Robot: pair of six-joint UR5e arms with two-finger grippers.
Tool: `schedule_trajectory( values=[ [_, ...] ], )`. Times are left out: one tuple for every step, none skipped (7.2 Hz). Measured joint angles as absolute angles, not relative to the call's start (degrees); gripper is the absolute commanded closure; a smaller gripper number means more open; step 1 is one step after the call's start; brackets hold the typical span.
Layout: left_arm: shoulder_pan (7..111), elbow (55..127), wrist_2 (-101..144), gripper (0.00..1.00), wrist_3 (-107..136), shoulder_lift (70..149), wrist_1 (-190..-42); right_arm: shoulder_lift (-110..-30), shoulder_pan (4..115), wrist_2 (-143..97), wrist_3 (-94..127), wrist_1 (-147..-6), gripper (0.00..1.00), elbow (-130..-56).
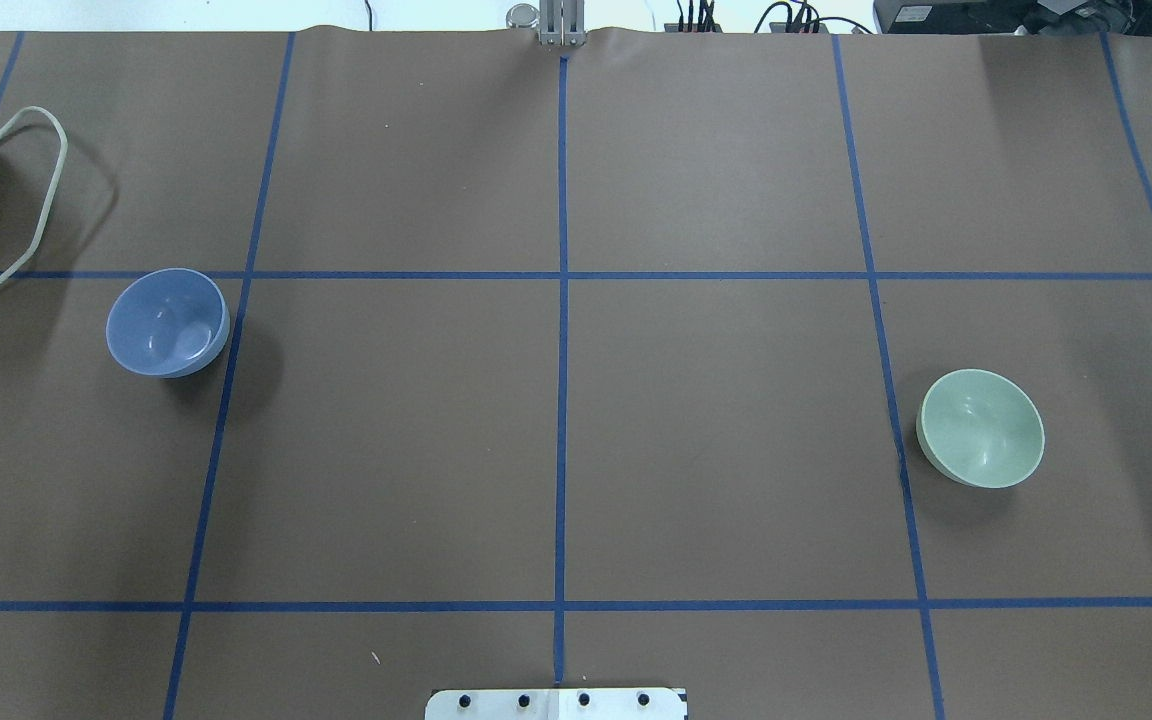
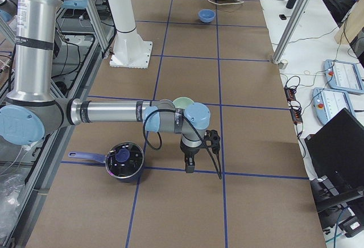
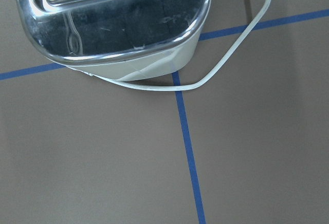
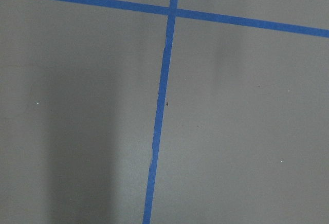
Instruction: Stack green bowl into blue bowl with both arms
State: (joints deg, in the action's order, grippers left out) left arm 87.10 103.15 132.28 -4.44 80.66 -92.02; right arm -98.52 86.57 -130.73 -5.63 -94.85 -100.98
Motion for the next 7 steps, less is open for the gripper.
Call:
schedule_trajectory(
  values=[
    [87.1,103.32,132.29,0.01,-4.45,80.63,-92.02,-98.53,86.57,-130.8,-5.62,-94.82,0.0,-101.08],
    [87.1,103.67,132.33,0.01,-4.44,80.6,-92.02,-98.52,86.57,-130.89,-5.62,-94.78,0.0,-101.33],
    [87.08,103.97,132.35,0.01,-4.46,80.61,-92.04,-98.56,86.57,-130.87,-5.63,-94.76,0.0,-101.78],
    [87.04,104.2,132.34,0.01,-4.46,80.67,-92.33,-98.59,86.57,-130.79,-5.62,-94.73,0.0,-102.27],
    [87.03,104.5,132.31,0.01,-4.37,80.77,-93.18,-98.1,86.57,-130.82,-5.61,-94.3,0.0,-102.61],
    [87.02,104.89,132.29,0.01,-4.19,81.01,-94.46,-96.84,86.57,-130.82,-5.57,-93.36,0.0,-102.78],
    [87.02,105.11,132.28,0.01,-4.04,81.52,-96.4,-95.05,86.57,-130.7,-5.56,-92.23,0.0,-102.71]
  ],
)
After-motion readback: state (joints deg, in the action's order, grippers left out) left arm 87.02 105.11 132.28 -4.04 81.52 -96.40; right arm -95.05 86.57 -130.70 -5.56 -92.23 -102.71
